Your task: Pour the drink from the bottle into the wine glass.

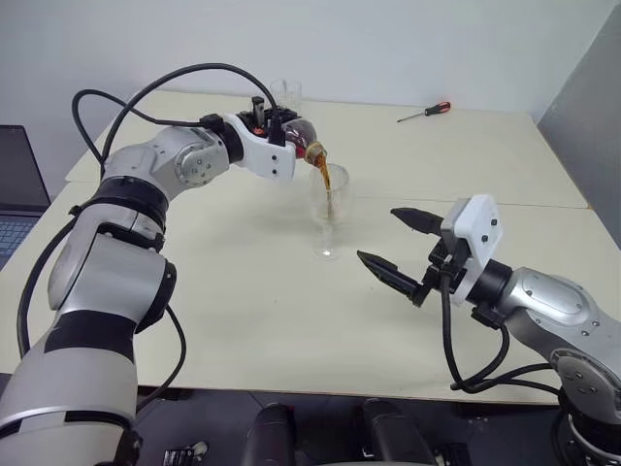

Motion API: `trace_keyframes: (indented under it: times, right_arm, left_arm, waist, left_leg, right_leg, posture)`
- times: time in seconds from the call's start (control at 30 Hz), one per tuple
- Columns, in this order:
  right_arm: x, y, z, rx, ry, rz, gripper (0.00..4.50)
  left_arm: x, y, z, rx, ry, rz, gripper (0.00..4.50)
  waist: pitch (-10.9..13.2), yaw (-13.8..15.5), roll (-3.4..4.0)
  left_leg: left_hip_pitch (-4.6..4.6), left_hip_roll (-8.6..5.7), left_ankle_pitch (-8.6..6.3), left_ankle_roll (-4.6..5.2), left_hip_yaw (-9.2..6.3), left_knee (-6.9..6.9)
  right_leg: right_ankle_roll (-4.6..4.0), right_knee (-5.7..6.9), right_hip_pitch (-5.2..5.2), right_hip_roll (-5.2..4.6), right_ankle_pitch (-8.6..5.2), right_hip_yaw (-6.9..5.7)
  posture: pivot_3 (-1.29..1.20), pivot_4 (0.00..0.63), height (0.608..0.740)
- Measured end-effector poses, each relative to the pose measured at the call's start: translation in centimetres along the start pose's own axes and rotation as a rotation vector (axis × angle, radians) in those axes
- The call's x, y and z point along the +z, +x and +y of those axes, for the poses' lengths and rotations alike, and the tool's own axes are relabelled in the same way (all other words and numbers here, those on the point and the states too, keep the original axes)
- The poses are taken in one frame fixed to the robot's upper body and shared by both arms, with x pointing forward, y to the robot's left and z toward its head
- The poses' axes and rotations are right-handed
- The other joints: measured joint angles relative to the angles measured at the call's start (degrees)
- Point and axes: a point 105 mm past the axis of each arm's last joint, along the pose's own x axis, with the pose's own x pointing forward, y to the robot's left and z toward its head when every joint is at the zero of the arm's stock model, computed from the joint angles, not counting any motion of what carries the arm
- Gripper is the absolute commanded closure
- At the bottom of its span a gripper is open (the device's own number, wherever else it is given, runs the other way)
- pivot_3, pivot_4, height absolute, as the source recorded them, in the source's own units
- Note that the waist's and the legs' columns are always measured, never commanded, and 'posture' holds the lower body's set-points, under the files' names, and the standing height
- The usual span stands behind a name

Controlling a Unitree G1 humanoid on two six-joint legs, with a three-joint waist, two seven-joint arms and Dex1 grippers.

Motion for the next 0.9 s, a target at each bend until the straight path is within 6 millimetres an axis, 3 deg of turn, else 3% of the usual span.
trace_keyframes:
  times: [0.27,0.9]
  right_arm:
    - [-1.5,-0.3,0.2,0.009,-0.003,0.052,0.00]
    - [-1.4,-0.2,-0.2,0.005,-0.035,0.054,0.00]
  left_arm:
    - [-0.2,-0.1,0.1,-0.003,0.029,0.006,3.74]
    - [-0.2,0.0,0.1,-0.003,0.034,0.011,3.74]
  waist:
    - [0.0,0.0,0.00]
    - [0.0,0.0,0.00]
  left_leg:
    - [0.00,-0.01,0.00,0.00,0.00,0.02]
    - [0.04,-0.02,0.00,-0.01,0.00,0.06]
  right_leg:
    - [0.00,0.03,0.00,0.00,0.00,0.01]
    - [0.00,0.21,-0.02,0.00,0.00,0.01]
  posture:
    - [0.00,0.150,0.740]
    - [0.00,0.150,0.740]
